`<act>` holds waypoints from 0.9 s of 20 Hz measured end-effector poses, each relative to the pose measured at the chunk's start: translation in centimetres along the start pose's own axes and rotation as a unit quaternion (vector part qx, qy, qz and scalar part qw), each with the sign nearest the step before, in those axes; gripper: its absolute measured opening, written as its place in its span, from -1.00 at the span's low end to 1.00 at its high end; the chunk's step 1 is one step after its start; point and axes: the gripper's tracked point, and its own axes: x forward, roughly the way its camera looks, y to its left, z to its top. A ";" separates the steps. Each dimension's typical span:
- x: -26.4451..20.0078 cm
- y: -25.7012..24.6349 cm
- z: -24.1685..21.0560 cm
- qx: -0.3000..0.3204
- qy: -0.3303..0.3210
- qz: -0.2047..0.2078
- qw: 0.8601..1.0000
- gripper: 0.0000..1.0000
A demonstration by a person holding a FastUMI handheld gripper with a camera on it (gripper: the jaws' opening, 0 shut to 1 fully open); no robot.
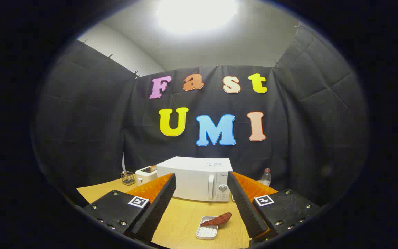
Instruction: Open the microwave, put the food inside, and close the microwave door.
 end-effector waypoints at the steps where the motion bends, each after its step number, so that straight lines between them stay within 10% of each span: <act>1: 0.0 0.1 -0.2 -0.001 0.000 0.001 1.000 0.91; 18: 1.1 1.9 -1.0 -0.003 0.010 0.013 1.000 0.90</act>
